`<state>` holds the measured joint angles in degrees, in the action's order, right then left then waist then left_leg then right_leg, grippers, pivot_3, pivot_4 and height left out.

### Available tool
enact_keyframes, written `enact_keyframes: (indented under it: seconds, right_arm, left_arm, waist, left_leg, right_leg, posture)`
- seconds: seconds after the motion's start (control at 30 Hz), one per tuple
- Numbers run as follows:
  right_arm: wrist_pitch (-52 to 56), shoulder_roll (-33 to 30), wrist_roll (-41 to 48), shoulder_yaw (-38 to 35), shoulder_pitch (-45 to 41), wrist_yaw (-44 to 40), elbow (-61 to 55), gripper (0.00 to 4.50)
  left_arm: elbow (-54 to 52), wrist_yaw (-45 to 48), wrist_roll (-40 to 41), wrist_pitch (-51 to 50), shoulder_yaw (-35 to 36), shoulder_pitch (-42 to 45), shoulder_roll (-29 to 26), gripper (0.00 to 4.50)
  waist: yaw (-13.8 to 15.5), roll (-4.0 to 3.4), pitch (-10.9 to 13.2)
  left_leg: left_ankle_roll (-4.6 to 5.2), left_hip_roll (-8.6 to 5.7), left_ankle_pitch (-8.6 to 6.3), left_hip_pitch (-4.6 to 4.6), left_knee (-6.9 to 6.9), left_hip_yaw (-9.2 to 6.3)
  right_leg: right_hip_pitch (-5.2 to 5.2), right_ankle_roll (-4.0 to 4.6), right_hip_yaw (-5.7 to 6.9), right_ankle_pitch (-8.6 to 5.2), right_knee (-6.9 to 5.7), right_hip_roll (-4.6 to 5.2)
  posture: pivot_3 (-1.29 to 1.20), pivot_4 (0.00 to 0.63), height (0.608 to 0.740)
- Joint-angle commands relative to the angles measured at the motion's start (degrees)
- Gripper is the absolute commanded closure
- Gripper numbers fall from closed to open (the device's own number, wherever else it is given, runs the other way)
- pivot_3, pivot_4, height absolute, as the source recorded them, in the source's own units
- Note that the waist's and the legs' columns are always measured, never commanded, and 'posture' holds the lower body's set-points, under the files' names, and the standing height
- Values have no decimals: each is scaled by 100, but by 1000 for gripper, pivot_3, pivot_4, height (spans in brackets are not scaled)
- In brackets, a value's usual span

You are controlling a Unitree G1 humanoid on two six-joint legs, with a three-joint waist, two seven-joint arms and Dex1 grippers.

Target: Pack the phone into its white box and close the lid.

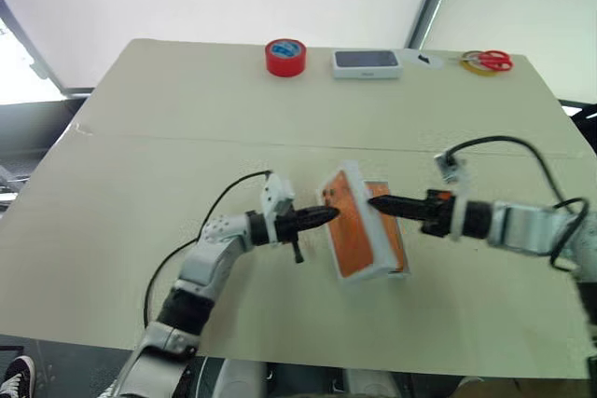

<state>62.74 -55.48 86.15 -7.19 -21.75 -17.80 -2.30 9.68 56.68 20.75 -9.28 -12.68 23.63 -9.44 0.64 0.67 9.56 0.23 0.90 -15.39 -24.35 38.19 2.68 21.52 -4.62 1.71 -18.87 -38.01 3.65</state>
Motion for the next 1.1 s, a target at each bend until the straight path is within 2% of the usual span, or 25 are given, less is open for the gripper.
enact_keyframes:
  seconds: [0.03,0.1,0.17,0.2,0.3,0.33,0.43,0.57,0.73,0.9,1.1]
  right_arm:
    - [-333,-102,-1018,-77,-118,-484,-16,1595]
    - [-985,-178,-2106,161,68,-822,-455,1595]
    - [-1147,-6,-2377,85,136,-972,-626,2126]
    - [-1457,-26,-2785,175,199,-1162,-733,2481]
    - [-2182,-67,-3852,317,358,-1468,-709,4100]
    - [-2220,-19,-3882,197,432,-1576,-671,4455]
    - [-2524,-52,-4267,102,753,-1931,-880,4455]
    - [-2788,-223,-4796,182,1341,-2438,-1188,4455]
    - [-2645,-201,-4908,87,1630,-2692,-1598,4455]
    - [-2380,-104,-5073,226,1307,-2624,-1898,4455]
    - [-2532,24,-5761,668,979,-2622,-1798,4455]
  left_arm:
    - [-130,55,-28,109,6,71,-18,4500]
    - [-366,174,49,-85,32,-37,-203,4500]
    - [-579,228,66,-277,27,-154,-413,4500]
    - [-849,401,128,-578,-63,-281,-681,4500]
    - [-1332,686,254,-1172,-211,-476,-1151,4500]
    - [-1399,728,269,-1296,-256,-504,-1244,4500]
    - [-999,475,-260,-883,-441,-430,-1194,4500]
    - [-56,-200,-613,-406,-350,-124,-561,4500]
    - [84,-349,-420,-416,-121,44,-185,4500]
    - [147,-532,-470,-406,-6,261,-15,4500]
    - [311,-594,-476,-431,19,541,217,4500]
  waist:
    - [-13,-2,-1]
    - [-10,-6,1]
    - [-13,-7,0]
    - [-16,-7,0]
    - [-8,-8,0]
    - [15,-9,0]
    - [74,-9,0]
    - [156,-10,0]
    - [133,-11,-1]
    - [140,-11,-1]
    - [158,-10,-1]
  left_leg:
    - [0,1,0,0,-2,1]
    - [0,5,0,-1,-6,0]
    - [-1,7,1,-2,-9,0]
    - [-2,7,1,-2,-8,0]
    - [-5,6,3,-1,-5,0]
    - [-5,6,3,0,-4,-2]
    - [-4,-2,2,2,-1,-10]
    - [-1,-5,1,1,6,-8]
    - [-1,-2,1,5,7,-8]
    - [-3,0,2,5,8,-8]
    - [-3,-2,2,5,9,-9]
  right_leg:
    - [1,0,0,0,0,-1]
    - [7,1,0,0,-1,-6]
    - [11,1,-1,-1,-3,-7]
    - [11,1,-1,-1,-4,-7]
    - [8,1,-2,-1,-6,-5]
    - [6,1,-2,0,-6,-4]
    - [-7,1,3,-1,2,4]
    - [-8,-1,3,1,2,6]
    - [-9,-2,2,1,-2,3]
    - [-8,-2,3,1,-4,1]
    - [-9,-2,4,1,-3,0]
  posture:
    - [0,150,740]
    - [0,150,740]
    - [0,150,740]
    - [0,150,740]
    - [0,150,740]
    - [0,150,740]
    - [0,150,740]
    - [0,150,740]
    - [0,150,740]
    - [0,150,740]
    - [0,150,740]
